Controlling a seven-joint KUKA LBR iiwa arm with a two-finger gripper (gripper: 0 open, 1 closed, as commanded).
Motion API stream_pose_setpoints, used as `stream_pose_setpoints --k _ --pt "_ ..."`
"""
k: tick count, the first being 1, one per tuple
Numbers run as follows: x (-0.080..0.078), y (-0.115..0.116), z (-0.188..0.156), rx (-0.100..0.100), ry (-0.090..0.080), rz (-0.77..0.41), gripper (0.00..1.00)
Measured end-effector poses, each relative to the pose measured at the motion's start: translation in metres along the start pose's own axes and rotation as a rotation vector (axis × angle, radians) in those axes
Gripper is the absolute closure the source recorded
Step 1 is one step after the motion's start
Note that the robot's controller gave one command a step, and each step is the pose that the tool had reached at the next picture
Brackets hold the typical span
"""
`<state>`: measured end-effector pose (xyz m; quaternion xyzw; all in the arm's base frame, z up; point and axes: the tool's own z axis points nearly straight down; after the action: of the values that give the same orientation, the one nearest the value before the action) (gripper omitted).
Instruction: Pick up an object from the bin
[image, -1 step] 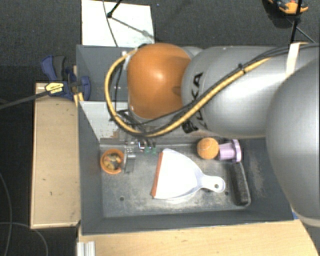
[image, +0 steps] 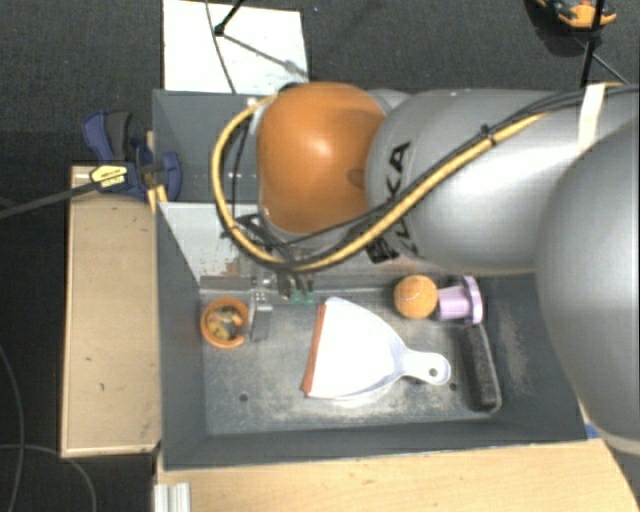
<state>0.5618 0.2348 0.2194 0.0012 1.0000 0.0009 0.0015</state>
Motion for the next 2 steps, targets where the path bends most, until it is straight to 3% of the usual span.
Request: stream_pose_setpoints --k 1,2 --pt "-0.013 0.01 0.076 -0.001 -0.004 -0.09 0.0" --pt "-0.014 0.013 0.109 0.001 0.003 -0.097 0.0"
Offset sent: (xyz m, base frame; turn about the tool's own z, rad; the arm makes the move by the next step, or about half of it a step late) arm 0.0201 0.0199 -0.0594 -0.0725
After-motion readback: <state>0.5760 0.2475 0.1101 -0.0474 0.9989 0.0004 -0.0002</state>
